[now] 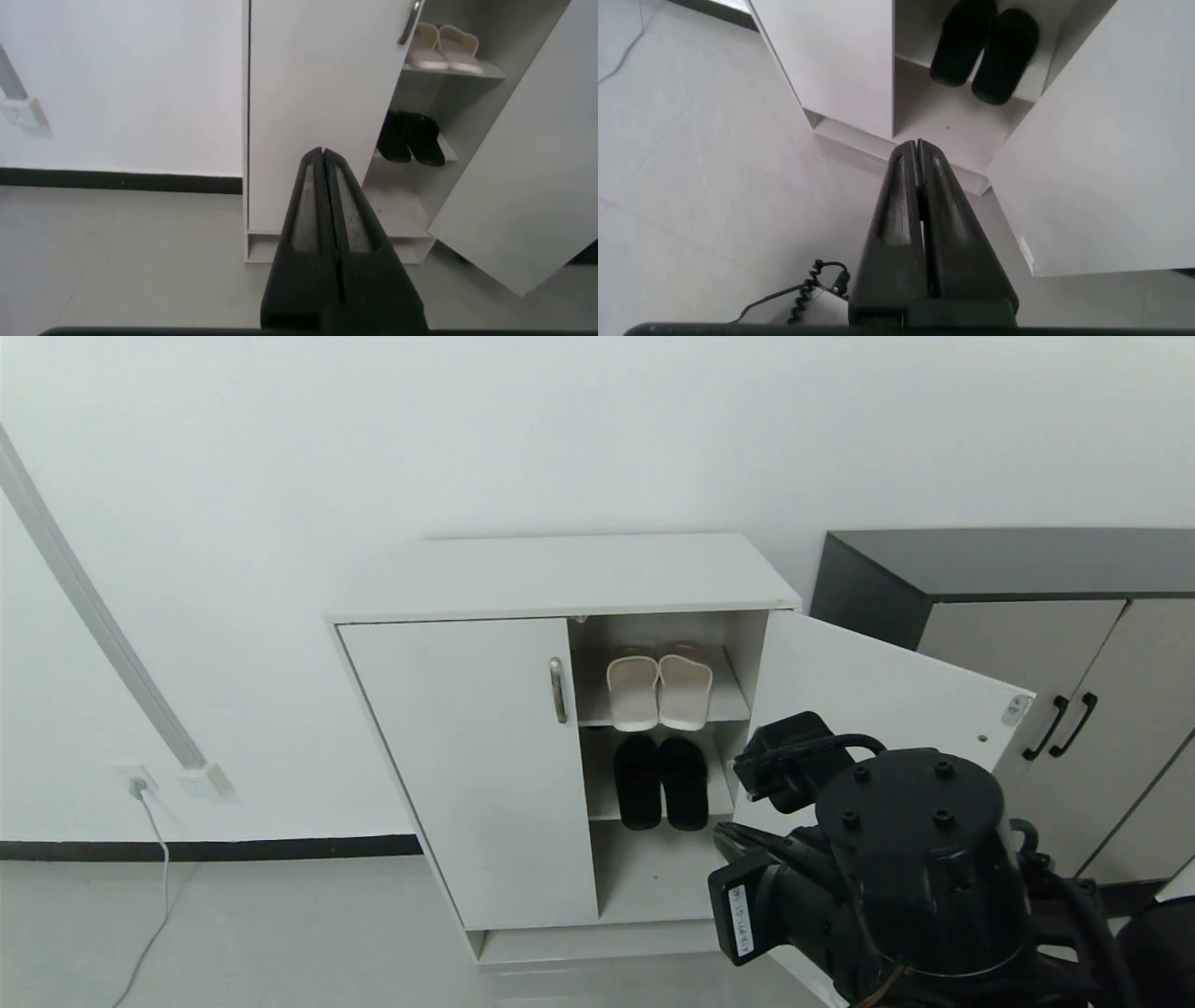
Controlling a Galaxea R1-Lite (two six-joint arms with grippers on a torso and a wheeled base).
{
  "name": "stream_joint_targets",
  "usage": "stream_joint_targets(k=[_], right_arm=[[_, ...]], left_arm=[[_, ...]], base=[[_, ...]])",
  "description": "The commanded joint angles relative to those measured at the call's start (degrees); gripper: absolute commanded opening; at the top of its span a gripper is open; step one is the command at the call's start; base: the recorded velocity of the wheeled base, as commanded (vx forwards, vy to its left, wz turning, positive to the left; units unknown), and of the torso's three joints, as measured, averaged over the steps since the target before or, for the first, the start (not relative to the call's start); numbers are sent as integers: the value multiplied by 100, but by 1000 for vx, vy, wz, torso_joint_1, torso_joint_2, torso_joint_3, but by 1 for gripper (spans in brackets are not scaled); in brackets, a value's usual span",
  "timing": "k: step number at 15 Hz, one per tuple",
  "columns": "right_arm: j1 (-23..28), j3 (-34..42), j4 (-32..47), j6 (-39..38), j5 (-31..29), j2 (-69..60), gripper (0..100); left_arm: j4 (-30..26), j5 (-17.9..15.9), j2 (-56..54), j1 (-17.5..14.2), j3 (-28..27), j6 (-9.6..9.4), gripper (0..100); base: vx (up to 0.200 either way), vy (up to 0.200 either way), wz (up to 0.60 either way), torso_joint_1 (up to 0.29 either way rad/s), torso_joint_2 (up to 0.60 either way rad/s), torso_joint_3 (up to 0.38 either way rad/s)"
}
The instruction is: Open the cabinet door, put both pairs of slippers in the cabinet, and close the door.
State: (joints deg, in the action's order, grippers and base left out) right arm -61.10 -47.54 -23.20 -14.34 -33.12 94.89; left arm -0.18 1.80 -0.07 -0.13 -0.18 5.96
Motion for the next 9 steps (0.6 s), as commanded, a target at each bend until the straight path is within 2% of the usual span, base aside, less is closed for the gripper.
stream_joint_targets(k=[1,9], right_arm=[[2,-1,-9,1,-1,-15,0],[10,8,-44,-8,7,12,0]], left_arm=[[1,4,7,-4,1,2,0],[1,4,7,-4,1,2,0]], base=[[0,0,0,183,-505,-320],[0,0,0,212,-524,-314]])
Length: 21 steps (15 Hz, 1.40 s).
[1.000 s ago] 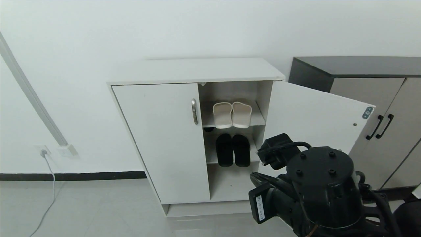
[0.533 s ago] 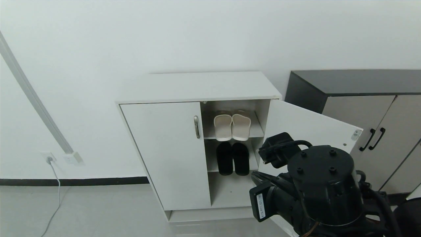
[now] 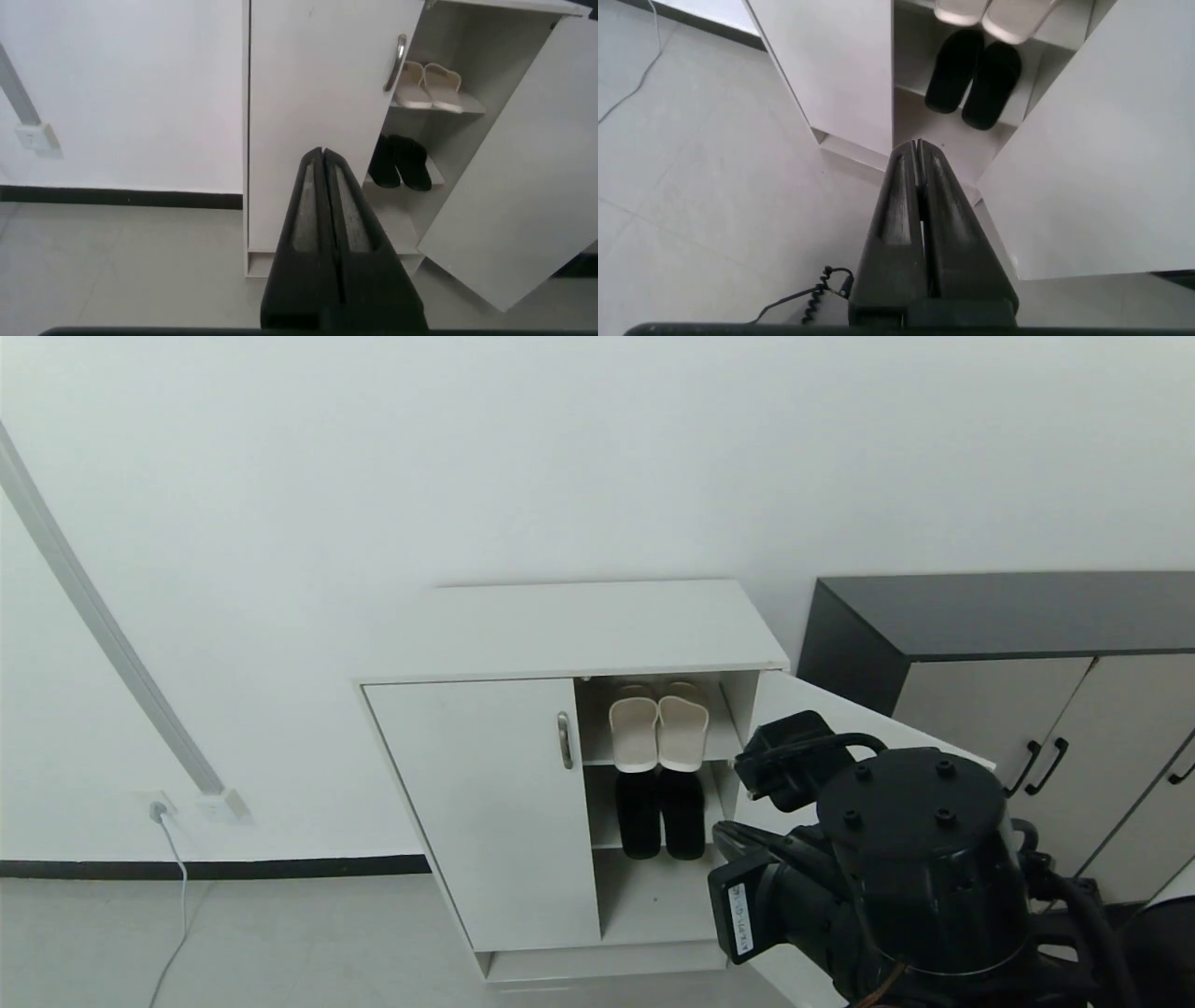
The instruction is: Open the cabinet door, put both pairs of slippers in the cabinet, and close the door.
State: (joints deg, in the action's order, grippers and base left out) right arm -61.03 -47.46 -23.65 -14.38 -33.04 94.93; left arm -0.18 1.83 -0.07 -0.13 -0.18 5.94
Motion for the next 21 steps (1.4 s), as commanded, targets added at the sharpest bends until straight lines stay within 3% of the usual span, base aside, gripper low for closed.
stream_joint_targets(k=[1,15,21], right_arm=[[21,0,1,-3,-1,8,0],[100,17,-61,23,-10,-1,0],[100,44,-70,59,-1,-1,0]], left_arm=[[1,2,7,-4,1,4,0],[1,2,7,-4,1,-5,0],[1,2,7,5,1,-5,0]], base=[[0,0,0,242,-559,-330],[0,0,0,211,-467,-258],[0,0,0,20,-49,-25]])
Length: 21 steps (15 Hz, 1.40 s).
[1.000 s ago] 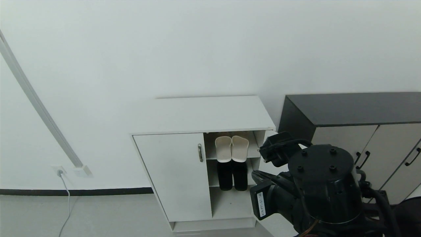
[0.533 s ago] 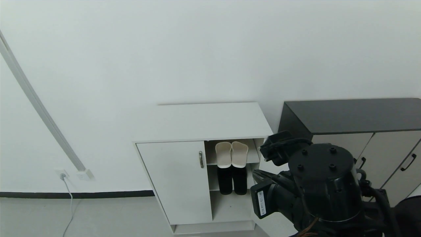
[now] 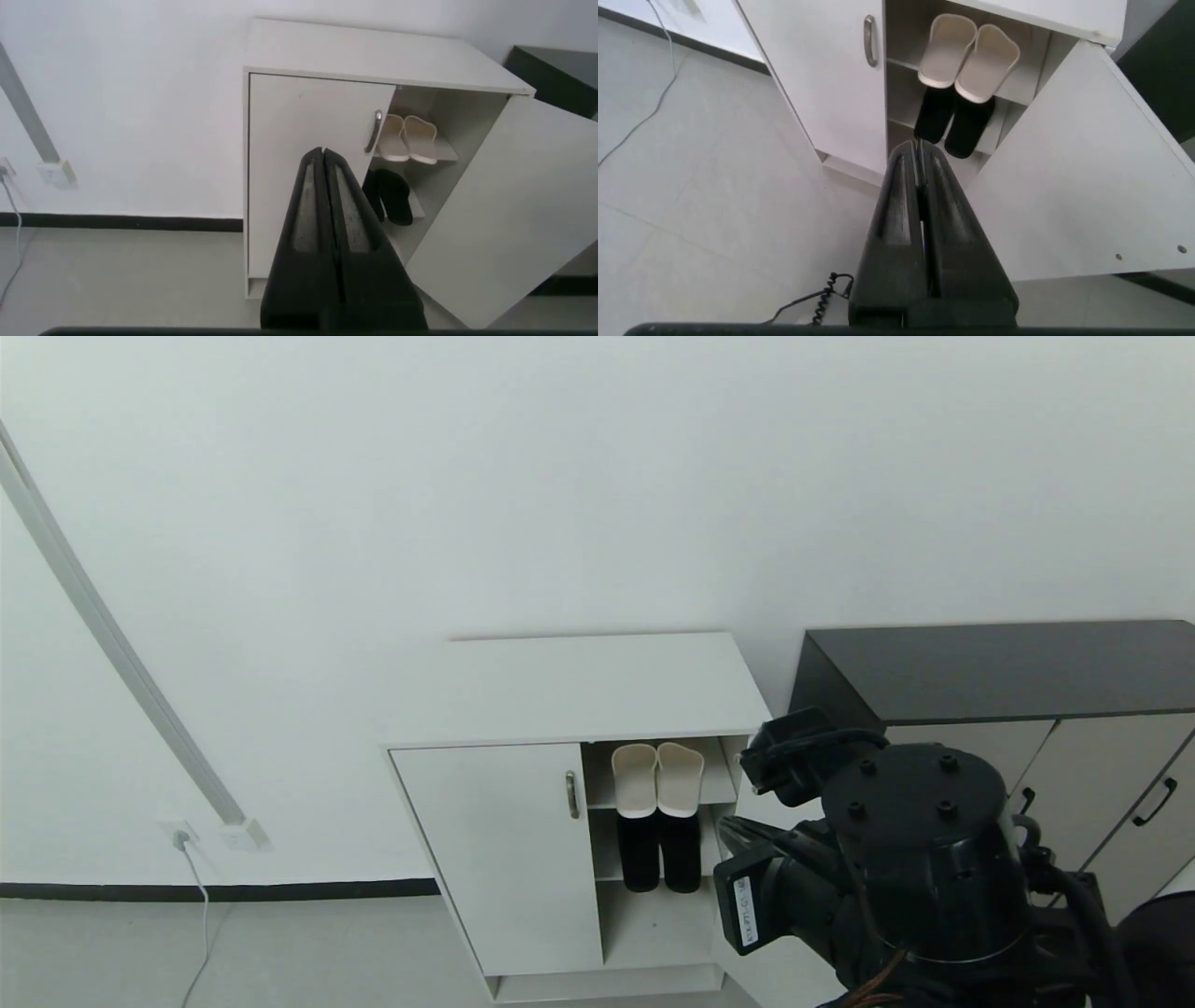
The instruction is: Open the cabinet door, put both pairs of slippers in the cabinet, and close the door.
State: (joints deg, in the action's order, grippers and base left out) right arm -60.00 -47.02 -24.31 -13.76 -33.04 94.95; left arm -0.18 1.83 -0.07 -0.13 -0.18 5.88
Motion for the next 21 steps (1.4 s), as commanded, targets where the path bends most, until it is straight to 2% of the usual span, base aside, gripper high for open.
stream_joint_targets(k=[1,2,8,14,20,21], right_arm=[[-3,9,-13,-4,52,6,0],[6,17,-4,-4,131,-3,0],[155,26,-13,-4,166,41,0],[314,52,-171,5,157,164,0],[375,88,-171,32,157,217,0],[402,132,-180,32,157,261,0]], left_arm=[[1,2,7,-4,1,1,0],[1,2,7,-4,1,1,0],[1,2,7,5,1,1,0],[1,2,7,-4,1,10,0],[1,11,7,5,1,10,0],[1,19,7,-4,1,10,0]], base=[[0,0,0,0,0,0],[0,0,0,0,0,0],[0,0,-600,6,2,1],[0,0,0,0,0,0],[-200,0,0,4,7,3],[0,0,0,0,0,0]])
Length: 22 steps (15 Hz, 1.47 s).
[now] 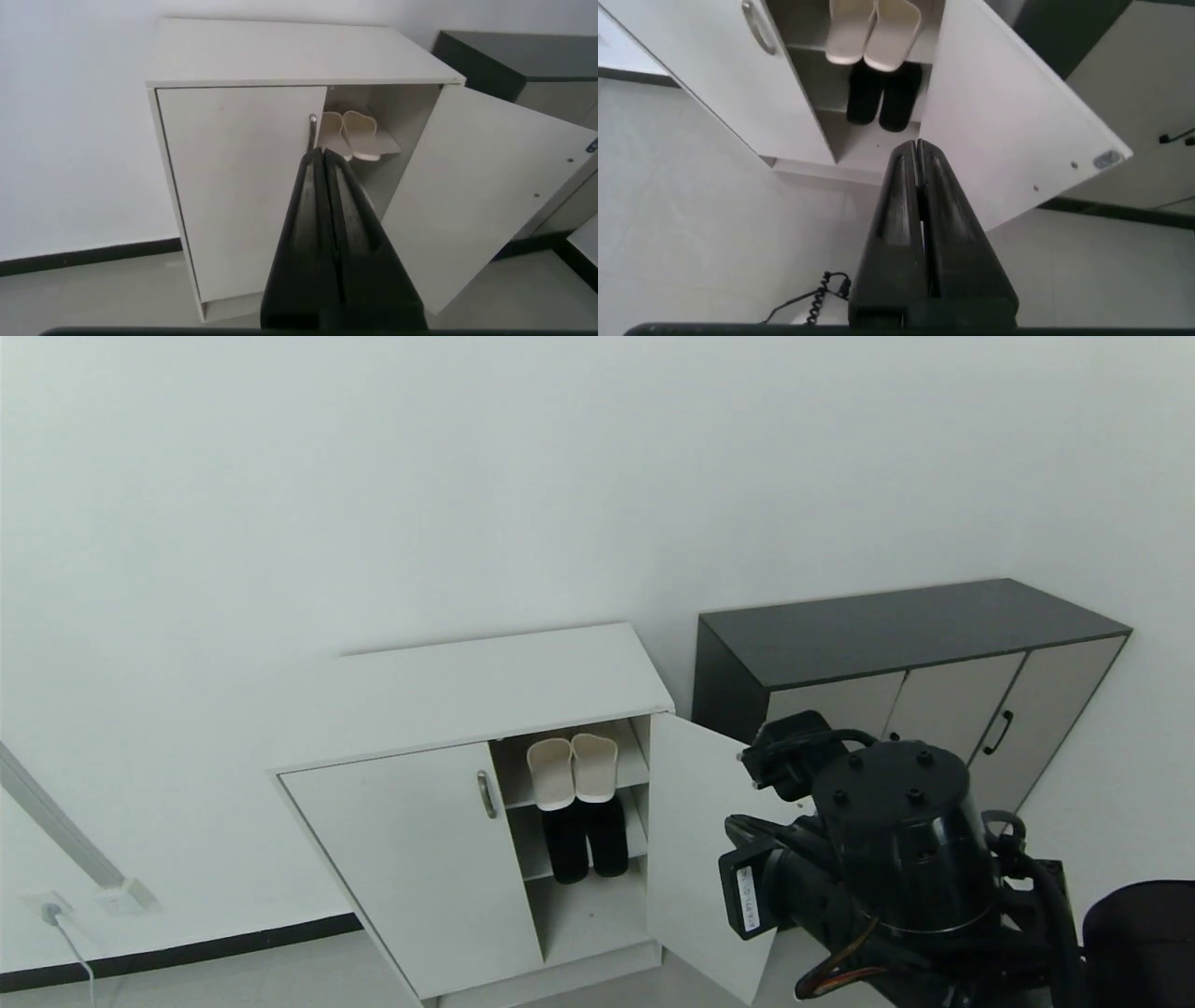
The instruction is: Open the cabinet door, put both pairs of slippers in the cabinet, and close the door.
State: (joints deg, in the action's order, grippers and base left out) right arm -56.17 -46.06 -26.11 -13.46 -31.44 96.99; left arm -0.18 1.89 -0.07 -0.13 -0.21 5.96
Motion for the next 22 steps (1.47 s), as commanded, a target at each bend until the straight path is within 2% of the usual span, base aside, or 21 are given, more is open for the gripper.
stream_joint_targets(k=[1,2,4,6,7,9,12,16,22], right_arm=[[142,9,-17,10,-3,119,0],[388,-79,-105,80,15,215,0],[1065,-431,-316,388,419,488,0],[1645,-958,-192,405,736,751,0],[2102,-1626,221,397,806,1085,0],[2489,-2399,766,230,1079,1472,0],[2858,-3138,1258,1,1509,1938,0],[3262,-3630,1240,-157,1949,2588,0],[3517,-4140,1240,-201,1993,3318,0]], left_arm=[[1,4,7,5,3,2,0],[1,4,7,-4,3,2,0],[1,4,7,-4,3,2,0],[1,4,7,5,3,2,0],[1,4,7,-4,3,2,0],[1,4,7,-4,3,2,0],[1,4,7,-4,3,2,0],[1,4,7,-4,3,2,0],[1,4,7,-4,3,2,0]], base=[[0,0,0,0,0,0],[0,0,0,0,0,0],[0,0,0,0,0,0],[0,0,0,0,0,0],[0,0,0,0,0,0],[0,0,0,0,0,0],[0,0,0,0,0,0],[0,0,0,0,0,0],[0,0,0,0,0,0]])
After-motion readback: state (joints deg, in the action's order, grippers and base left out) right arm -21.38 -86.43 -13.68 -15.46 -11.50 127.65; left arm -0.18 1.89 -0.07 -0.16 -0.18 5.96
